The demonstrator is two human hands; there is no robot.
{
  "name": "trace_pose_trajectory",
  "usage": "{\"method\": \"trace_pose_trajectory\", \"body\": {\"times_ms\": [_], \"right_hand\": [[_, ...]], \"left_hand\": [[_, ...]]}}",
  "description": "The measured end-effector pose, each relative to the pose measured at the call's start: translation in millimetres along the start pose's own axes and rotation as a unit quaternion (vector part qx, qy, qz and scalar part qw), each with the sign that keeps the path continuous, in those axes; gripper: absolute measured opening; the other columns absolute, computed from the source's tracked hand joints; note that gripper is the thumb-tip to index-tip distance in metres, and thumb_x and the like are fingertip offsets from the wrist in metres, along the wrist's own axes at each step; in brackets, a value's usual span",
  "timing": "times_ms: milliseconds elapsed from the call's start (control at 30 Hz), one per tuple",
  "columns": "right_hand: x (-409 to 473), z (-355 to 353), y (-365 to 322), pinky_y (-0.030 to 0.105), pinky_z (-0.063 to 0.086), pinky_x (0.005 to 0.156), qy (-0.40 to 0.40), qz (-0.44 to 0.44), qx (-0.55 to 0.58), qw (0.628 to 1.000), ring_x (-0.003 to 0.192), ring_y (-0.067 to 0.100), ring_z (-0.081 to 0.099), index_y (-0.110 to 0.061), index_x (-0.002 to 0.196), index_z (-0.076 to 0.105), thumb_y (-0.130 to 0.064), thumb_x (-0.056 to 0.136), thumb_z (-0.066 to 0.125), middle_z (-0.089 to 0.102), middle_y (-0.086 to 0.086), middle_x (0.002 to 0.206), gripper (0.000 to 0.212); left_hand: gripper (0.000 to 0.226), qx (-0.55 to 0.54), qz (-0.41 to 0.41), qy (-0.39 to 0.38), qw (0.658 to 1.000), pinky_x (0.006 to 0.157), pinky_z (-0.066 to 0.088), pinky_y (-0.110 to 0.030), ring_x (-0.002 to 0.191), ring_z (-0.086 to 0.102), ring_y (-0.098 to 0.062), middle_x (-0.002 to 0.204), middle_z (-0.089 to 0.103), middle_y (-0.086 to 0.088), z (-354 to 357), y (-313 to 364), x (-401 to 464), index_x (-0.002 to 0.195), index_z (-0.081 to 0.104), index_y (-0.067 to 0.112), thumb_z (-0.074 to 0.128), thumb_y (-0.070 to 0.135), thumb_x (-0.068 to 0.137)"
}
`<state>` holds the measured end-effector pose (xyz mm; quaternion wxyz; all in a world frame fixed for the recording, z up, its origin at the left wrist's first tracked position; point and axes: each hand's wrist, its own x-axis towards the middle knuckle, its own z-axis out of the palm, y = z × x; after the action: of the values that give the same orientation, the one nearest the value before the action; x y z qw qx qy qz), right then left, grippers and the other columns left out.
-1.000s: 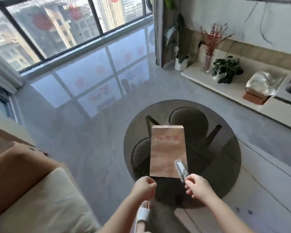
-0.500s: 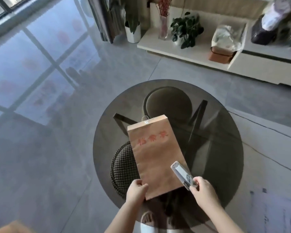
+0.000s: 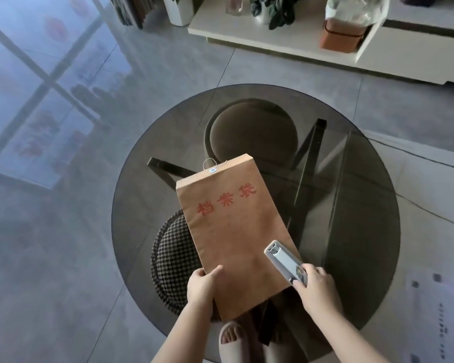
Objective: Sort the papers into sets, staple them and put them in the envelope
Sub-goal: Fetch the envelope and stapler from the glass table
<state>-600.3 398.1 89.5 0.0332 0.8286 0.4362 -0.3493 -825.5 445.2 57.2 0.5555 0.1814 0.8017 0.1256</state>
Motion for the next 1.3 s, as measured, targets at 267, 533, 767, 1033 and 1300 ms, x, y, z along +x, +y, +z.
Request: {"method": "trace_pose_trajectory", "body": {"times_ms": [267,533,767,1033,1300], "right_hand": [[-17.0,-42.7,0.4,0.032,0.042,0.080,-0.018,-0.003,0.071,0.997,0.103,0.027,0.054,-0.011,0.101,0.056,-0.027,0.095,0.051,0.057,0.009,0.109,0.018],[-91.2,-123.9,26.4,0.032,0.041,0.074,-0.025,-0.031,0.166,0.985,0.092,0.025,0.056,-0.009,0.107,0.056,-0.027,0.097,0.051,0.062,0.008,0.100,0.021],[-186.2,-197.0,41.8,0.027,0.036,0.056,0.081,-0.020,0.255,0.963,0.071,0.018,0.057,-0.017,0.103,0.058,-0.035,0.097,0.049,0.060,0.006,0.079,0.021],[-307.6,-250.1,50.8,0.020,0.035,0.054,0.251,0.004,0.379,0.891,0.063,0.013,0.052,-0.019,0.110,0.059,-0.030,0.094,0.057,0.062,0.006,0.080,0.020],[-384.4,-268.2,51.4,0.007,0.043,0.063,0.311,-0.012,0.496,0.811,0.090,0.006,0.060,-0.021,0.116,0.059,-0.034,0.088,0.065,0.064,-0.004,0.103,0.031]], "left_hand": [[0.008,0.067,0.160,0.059,0.983,0.081,0.043,-0.029,0.090,0.057,-0.018,0.094,0.061,0.002,4.4,35.9,-59.1,0.099,0.054,0.017,0.058,0.016,0.092],[0.017,0.070,0.236,0.014,0.969,0.077,0.047,-0.032,0.086,0.062,-0.017,0.090,0.066,0.005,-14.8,75.3,-156.4,0.094,0.057,0.026,0.053,0.010,0.093],[0.016,0.047,0.302,-0.064,0.950,0.075,0.045,-0.029,0.081,0.060,-0.010,0.091,0.066,0.003,-36.0,114.4,-241.3,0.098,0.060,0.019,0.054,0.006,0.092],[0.016,0.075,0.351,-0.276,0.891,0.077,0.056,-0.036,0.085,0.066,-0.021,0.098,0.070,-0.008,-31.1,142.6,-334.3,0.095,0.061,0.023,0.058,0.008,0.092],[0.021,0.095,0.313,-0.495,0.805,0.085,0.055,-0.047,0.096,0.067,-0.032,0.106,0.070,-0.014,0.4,132.5,-434.5,0.114,0.060,0.014,0.055,0.009,0.095]]}}
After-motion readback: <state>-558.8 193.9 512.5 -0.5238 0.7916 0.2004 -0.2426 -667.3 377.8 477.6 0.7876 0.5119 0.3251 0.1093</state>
